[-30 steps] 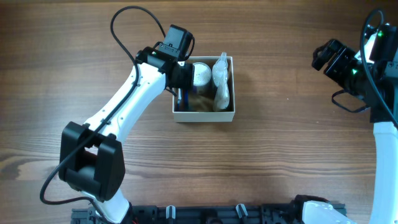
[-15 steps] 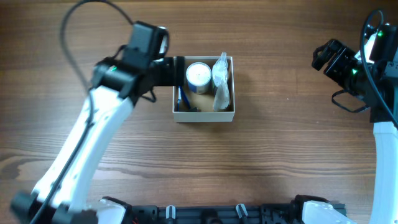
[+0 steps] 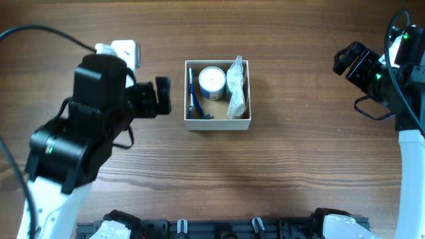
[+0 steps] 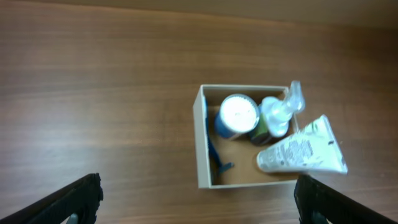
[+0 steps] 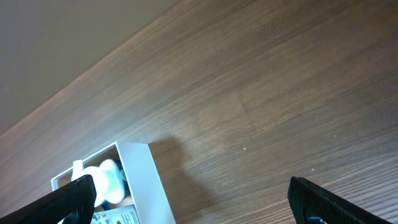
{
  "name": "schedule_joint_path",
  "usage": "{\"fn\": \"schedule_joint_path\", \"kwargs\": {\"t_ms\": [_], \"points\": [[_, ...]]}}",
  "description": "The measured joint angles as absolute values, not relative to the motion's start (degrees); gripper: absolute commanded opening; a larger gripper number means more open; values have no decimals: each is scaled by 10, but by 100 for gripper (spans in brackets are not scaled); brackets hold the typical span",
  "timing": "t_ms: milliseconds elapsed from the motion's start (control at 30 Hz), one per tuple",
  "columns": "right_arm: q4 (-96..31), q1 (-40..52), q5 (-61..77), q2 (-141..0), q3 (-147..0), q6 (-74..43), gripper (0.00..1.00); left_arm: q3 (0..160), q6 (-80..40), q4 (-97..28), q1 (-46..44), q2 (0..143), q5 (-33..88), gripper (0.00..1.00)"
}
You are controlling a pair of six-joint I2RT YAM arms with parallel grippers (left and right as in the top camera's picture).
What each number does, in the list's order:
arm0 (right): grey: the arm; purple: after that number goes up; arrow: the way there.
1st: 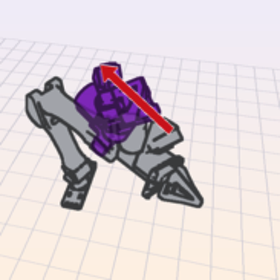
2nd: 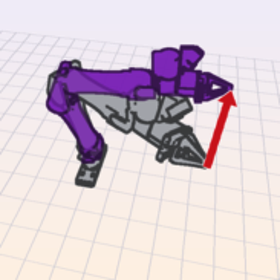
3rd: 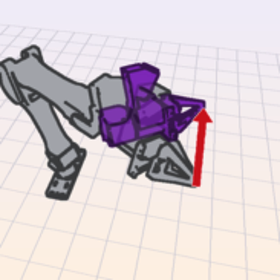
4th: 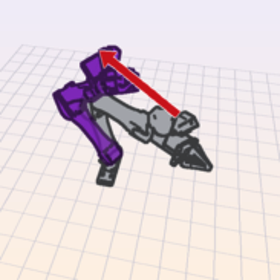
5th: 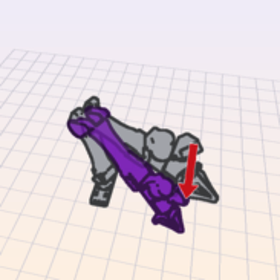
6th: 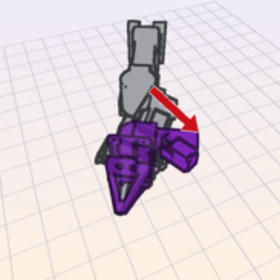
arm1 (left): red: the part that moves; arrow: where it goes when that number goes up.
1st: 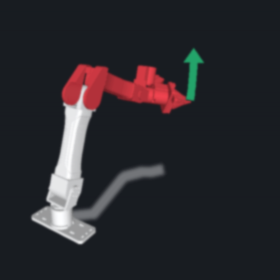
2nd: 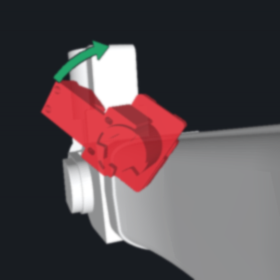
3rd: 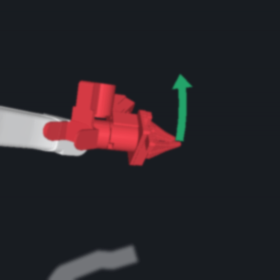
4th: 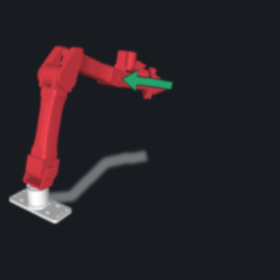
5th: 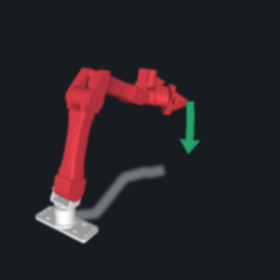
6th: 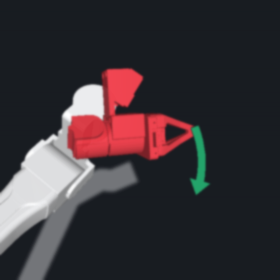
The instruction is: Pack container
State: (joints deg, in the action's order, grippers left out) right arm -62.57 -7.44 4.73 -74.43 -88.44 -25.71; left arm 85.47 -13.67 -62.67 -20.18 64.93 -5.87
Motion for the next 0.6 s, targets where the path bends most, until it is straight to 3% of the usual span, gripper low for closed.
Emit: {"fn": "schedule_joint_path", "kwargs": {"t_ms": [267, 433, 600], "points": [[-626, -74, 47, -744, -884, -257, 100, 826, -131, -600, -161, 589, -73, 100], [-626, -74, 47, -744, -884, -257, 100, 699, -129, -504, -75, 492, -37, 100], [-626, -74, 48, -745, -884, -257, 100, 538, -127, -401, -44, 393, -7, 100]]}}
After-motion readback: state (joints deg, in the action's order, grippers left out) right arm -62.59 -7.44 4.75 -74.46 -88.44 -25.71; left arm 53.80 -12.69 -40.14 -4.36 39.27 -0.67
